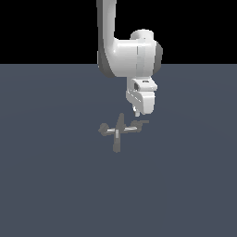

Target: Turn on the faucet by rotating a designated handle.

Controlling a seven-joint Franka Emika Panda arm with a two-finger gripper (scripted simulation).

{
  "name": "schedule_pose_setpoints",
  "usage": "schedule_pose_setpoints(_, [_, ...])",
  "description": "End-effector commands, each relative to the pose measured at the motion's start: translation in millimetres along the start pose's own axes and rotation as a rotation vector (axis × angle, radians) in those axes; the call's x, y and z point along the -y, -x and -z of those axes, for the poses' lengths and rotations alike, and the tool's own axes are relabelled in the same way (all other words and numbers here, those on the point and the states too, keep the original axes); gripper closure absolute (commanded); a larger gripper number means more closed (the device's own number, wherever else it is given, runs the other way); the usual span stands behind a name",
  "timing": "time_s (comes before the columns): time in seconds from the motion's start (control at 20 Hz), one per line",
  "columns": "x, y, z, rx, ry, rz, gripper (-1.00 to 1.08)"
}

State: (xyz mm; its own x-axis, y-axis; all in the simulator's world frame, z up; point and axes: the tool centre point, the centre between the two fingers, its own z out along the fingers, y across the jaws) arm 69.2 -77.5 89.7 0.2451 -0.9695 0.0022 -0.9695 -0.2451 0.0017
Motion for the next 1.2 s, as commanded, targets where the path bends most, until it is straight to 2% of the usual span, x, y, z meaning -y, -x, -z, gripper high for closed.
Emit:
schedule_pose_setpoints(0.0, [5.0,-9.7,-10.5,0.000,-0.001,-0.038,1.08])
schedule_pose_setpoints(0.35, [11.5,-25.5,-27.0,0.001,-0.001,-0.097,1.08])
schedule_pose_setpoints(0.75, [12.2,-27.8,-28.8,0.002,-0.002,-0.105,1.08])
schedule_pose_setpoints(1.15, [-16.6,-46.3,-29.0,0.002,-0.002,-0.105,1.08])
